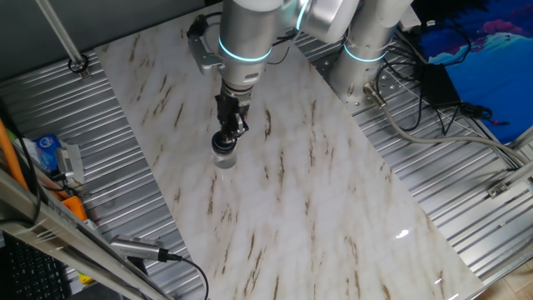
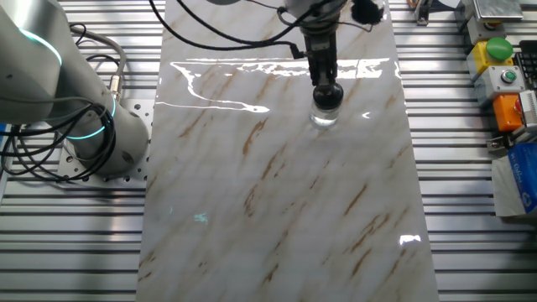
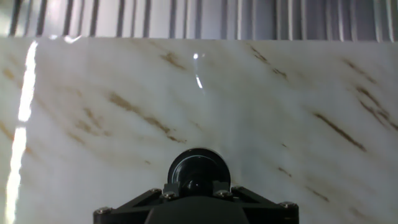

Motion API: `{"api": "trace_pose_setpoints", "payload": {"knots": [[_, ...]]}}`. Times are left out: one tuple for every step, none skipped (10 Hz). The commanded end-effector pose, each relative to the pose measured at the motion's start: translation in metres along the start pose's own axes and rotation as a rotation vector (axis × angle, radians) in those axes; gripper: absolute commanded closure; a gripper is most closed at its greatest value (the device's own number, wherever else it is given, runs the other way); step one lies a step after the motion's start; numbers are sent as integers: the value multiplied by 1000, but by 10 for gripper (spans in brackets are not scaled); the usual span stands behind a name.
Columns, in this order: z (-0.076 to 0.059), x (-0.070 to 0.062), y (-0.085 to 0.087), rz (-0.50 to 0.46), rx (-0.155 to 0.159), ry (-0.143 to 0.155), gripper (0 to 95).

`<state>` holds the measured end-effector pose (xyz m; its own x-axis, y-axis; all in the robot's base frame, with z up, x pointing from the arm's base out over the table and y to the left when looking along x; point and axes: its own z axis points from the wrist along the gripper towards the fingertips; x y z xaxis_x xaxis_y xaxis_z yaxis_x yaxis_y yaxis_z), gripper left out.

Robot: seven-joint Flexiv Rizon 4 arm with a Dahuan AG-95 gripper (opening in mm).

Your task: Screw the lid onto the jar

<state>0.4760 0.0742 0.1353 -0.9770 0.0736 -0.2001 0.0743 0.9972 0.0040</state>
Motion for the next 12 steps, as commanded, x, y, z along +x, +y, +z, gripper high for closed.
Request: {"api": "trace_pose_setpoints", "payload": {"knots": [[2,-1,-1,12,10,-5,950],[3,-1,-1,-65,15,7,760],[3,-1,-1,-121,15,16,570],[3,-1,-1,-174,20,18,380],[3,-1,-1,-210,19,21,380],[4,-1,-1,-238,18,25,380],[4,-1,-1,-263,17,29,380],[4,-2,-1,-314,17,36,380],[4,-2,-1,-397,15,75,380],[4,-2,-1,-570,16,90,380],[4,-2,-1,-656,16,94,380],[4,-2,-1,-837,14,100,380]]}}
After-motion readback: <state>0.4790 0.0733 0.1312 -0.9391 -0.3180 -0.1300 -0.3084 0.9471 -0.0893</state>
